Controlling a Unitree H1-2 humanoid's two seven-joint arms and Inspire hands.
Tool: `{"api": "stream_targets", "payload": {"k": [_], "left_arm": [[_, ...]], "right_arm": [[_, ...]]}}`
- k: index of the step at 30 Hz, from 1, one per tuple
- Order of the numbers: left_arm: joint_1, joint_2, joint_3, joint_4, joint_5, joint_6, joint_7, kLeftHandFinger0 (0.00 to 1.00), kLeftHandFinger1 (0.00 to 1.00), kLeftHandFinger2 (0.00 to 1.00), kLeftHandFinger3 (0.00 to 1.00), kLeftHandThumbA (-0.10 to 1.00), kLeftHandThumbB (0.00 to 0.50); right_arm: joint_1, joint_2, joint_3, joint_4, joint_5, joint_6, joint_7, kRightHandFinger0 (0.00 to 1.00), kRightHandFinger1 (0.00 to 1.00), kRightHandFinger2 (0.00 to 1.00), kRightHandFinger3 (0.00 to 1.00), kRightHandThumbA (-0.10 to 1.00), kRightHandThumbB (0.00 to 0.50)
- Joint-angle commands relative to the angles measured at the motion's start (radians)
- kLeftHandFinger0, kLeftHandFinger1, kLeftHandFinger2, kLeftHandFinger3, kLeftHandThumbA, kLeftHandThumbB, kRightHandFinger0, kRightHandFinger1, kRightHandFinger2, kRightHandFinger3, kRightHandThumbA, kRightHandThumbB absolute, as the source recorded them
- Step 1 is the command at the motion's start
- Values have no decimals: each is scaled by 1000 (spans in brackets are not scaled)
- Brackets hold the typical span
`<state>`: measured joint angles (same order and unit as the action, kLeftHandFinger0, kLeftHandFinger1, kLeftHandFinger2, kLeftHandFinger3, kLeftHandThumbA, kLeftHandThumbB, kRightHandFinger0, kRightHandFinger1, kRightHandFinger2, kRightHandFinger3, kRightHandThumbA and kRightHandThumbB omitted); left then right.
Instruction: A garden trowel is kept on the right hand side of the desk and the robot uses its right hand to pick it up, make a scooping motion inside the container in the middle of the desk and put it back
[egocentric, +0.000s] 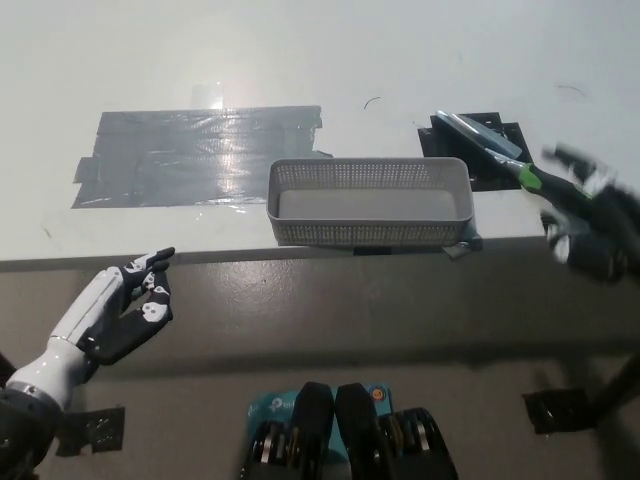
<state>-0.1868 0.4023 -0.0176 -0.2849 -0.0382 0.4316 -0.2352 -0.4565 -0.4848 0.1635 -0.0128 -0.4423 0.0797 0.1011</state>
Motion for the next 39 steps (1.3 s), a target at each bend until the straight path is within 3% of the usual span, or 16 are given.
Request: {"api": "stream_targets", "payload": {"k": [1, 4, 10, 21, 27, 29, 31, 39], "left_arm": [[-6, 17, -4, -43, 6, 12, -17, 1000, 1000, 1000, 1000, 1000, 7], [3, 20, -12, -46, 9, 7, -20, 1000, 1000, 1000, 1000, 1000, 0], [5, 26, -19, -49, 11, 4, -21, 1000, 1000, 1000, 1000, 1000, 21], [10, 27, -18, -50, 16, -8, -35, 1000, 1000, 1000, 1000, 1000, 21], [13, 33, -18, -71, 20, 4, -42, 1000, 1000, 1000, 1000, 1000, 31], [13, 31, -16, -71, 16, 1, -45, 1000, 1000, 1000, 1000, 1000, 1], [15, 29, -18, -72, 16, -1, -46, 1000, 1000, 1000, 1000, 1000, 2], [28, 30, -10, -78, 9, -11, -53, 1000, 1000, 1000, 1000, 1000, 0]], "right_arm": [[-116, -51, 2, -41, -173, 44, -19, 1000, 1000, 1000, 1000, 875, 474], [-182, -73, 30, -30, -287, 92, 0, 1000, 1000, 1000, 1000, 1000, 500], [-290, -62, 80, 86, -343, 167, 46, 1000, 1000, 1000, 1000, 1000, 500], [-311, 34, 156, 315, -286, 271, 152, 1000, 1000, 1000, 1000, 1000, 500], [-318, 65, 158, 383, -259, 265, 156, 1000, 1000, 1000, 1000, 1000, 500], [-309, 75, 153, 378, -251, 269, 160, 1000, 1000, 1000, 1000, 1000, 500], [-302, 77, 152, 374, -250, 274, 165, 1000, 1000, 1000, 1000, 995, 500], [-311, 46, 134, 456, -249, 264, 146, 1000, 1000, 1000, 1000, 939, 500]]}}
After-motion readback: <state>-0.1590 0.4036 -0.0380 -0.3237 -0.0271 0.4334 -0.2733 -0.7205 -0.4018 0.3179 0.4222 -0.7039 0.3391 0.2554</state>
